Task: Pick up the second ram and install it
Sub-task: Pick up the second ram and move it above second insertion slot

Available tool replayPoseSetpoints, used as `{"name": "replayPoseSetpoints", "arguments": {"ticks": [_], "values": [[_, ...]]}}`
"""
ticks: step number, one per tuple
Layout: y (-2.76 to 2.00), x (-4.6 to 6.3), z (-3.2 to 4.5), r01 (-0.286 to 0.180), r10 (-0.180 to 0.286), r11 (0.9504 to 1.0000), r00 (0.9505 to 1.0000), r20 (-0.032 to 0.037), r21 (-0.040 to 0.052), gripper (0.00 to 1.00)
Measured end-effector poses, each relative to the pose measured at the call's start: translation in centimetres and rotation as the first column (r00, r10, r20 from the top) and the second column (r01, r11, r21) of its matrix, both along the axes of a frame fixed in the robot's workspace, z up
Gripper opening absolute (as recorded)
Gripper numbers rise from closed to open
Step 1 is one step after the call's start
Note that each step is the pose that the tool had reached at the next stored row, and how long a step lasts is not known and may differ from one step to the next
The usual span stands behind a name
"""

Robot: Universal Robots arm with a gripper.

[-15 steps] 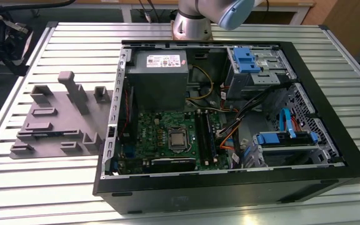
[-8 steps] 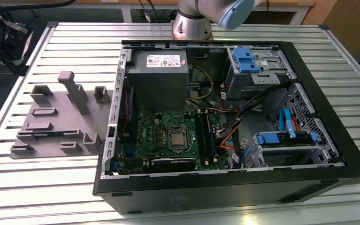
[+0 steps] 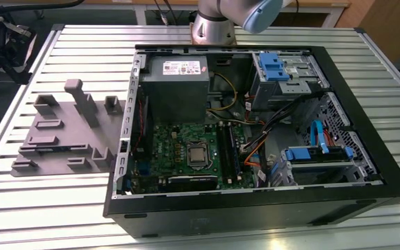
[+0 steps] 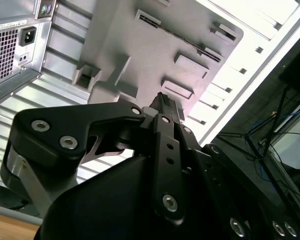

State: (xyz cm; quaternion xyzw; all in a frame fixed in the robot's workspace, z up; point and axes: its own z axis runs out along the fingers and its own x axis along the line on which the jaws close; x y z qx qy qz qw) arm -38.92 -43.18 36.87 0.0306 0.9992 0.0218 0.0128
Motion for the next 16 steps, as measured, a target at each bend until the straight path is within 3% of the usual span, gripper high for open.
{"name": "replayPoseSetpoints", "arguments": {"ticks": [4, 8, 12, 16], "values": [[-0.01, -0.01, 0.00, -0.052, 0.052, 0.9987, 0.9987, -0.0002, -0.0001, 0.11], [-0.01, -0.03, -0.02, -0.116, 0.116, 0.9933, 0.9933, -0.0001, 0.0000, 0.11], [0.00, -0.05, -0.05, -0.183, 0.183, 0.9831, 0.9831, 0.0000, 0.0000, 0.11], [0.00, -0.08, -0.08, -0.247, 0.247, 0.9689, 0.9689, -0.0001, 0.0000, 0.11]]}}
